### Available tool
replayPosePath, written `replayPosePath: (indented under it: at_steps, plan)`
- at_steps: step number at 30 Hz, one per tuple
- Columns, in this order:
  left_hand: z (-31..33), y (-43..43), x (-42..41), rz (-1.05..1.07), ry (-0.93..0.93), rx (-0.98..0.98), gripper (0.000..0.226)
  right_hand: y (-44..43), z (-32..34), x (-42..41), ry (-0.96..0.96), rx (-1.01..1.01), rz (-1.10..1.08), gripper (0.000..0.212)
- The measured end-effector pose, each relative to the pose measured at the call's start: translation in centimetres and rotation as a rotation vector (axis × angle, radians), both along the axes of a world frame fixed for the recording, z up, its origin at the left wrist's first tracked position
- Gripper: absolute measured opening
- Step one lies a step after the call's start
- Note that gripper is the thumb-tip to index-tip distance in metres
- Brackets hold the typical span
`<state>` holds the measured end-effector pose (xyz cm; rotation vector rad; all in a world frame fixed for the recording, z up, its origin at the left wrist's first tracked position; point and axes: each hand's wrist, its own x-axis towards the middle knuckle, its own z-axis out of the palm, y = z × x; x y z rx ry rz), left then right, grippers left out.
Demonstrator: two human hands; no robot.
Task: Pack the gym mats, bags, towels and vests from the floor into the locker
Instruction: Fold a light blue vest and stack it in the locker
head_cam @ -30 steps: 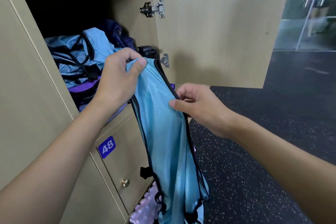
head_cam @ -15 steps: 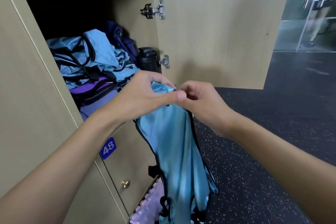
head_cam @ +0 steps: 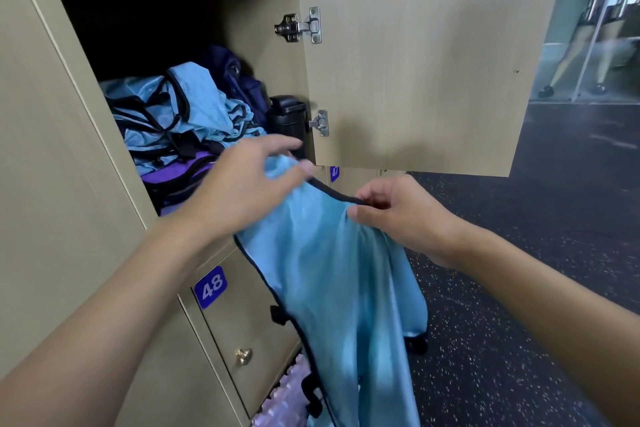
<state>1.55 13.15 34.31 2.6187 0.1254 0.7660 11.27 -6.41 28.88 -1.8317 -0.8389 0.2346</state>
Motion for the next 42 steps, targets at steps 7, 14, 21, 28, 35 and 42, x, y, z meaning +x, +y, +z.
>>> replayPosePath:
  at_steps: [7, 14, 21, 28, 35, 42]
  plan:
    - [-2.6, -2.2, 1.3, -0.37, 0.234, -0.126, 0.036, 0.2, 0.2, -0.9, -0.148, -0.013, 0.135, 0.011]
    - [-1.6, -1.3, 0.8, -0.158, 0.12, -0.001, 0.01, -0.8, 0.2, -0.6, -0.108, -0.109, 0.071, 0.01]
    - [-0.8, 0.0, 0.3, 0.004, 0.061, 0.123, 0.022, -1.7, 0.7, 0.1, -0.165, -0.126, 0.021, 0.01]
    - [-3.9, -2.3, 1.8, -0.38, 0.247, -0.11, 0.036, -1.2, 0.7, -0.6, -0.236, -0.133, 0.083, 0.009]
    - [-3.5, -1.3, 2.1, -0.222, 0.166, -0.072, 0.009, -2.4, 1.1, 0.3, -0.186, -0.165, 0.059, 0.006]
    - [-2.8, -0.3, 2.2, -0.008, 0.061, -0.022, 0.01, -4.2, 1.9, 1.5, -0.329, -0.283, -0.075, 0.012]
